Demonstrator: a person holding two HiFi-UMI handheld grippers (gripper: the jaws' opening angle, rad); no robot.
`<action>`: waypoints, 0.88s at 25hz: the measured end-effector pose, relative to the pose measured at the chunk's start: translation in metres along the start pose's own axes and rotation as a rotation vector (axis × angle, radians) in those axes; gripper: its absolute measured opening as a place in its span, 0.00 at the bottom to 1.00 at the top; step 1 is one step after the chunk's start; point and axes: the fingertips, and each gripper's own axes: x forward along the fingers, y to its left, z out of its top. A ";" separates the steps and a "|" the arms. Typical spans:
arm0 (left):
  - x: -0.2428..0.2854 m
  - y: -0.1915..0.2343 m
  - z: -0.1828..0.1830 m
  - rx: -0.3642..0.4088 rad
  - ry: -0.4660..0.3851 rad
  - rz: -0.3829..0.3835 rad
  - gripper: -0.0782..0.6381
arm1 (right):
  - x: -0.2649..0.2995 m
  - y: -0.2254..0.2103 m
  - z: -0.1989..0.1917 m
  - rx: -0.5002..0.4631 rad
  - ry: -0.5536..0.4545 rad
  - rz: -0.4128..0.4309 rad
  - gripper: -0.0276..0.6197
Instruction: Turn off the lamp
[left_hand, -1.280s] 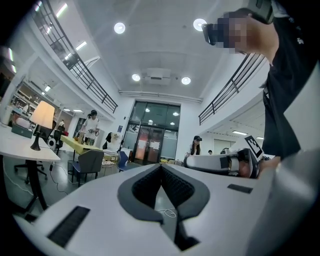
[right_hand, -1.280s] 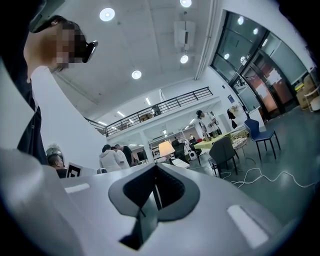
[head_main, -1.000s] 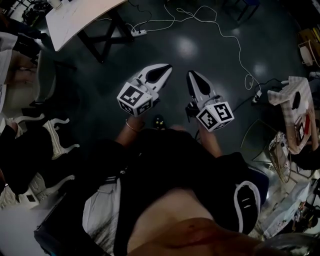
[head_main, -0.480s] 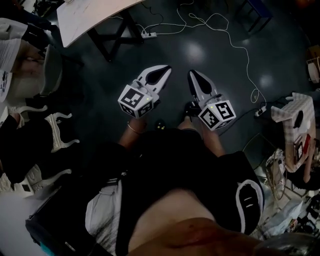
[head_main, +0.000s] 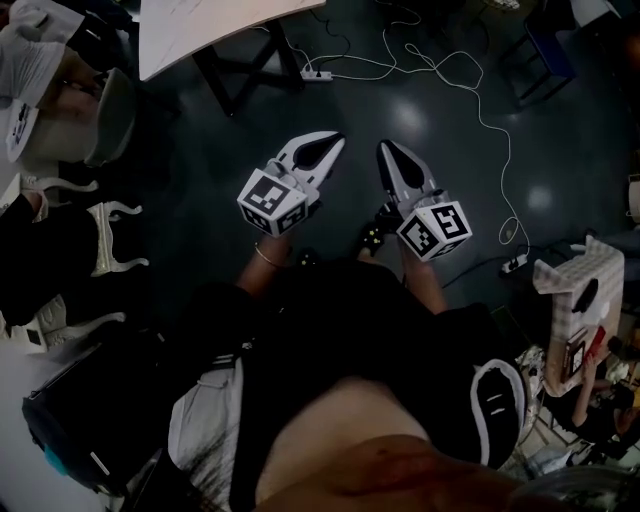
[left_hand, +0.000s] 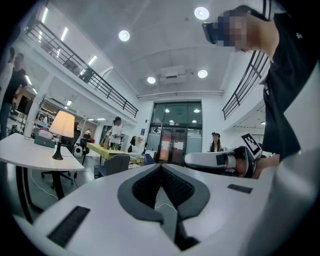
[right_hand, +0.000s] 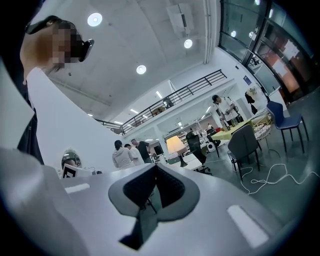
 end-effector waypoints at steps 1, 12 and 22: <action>0.007 0.000 0.001 0.003 0.001 0.004 0.12 | 0.000 -0.007 0.004 0.001 -0.001 0.006 0.05; 0.121 -0.027 0.002 0.034 0.008 -0.090 0.12 | -0.020 -0.096 0.048 0.004 -0.054 -0.025 0.05; 0.220 -0.080 -0.009 0.055 0.039 -0.188 0.12 | -0.075 -0.173 0.081 0.018 -0.107 -0.093 0.05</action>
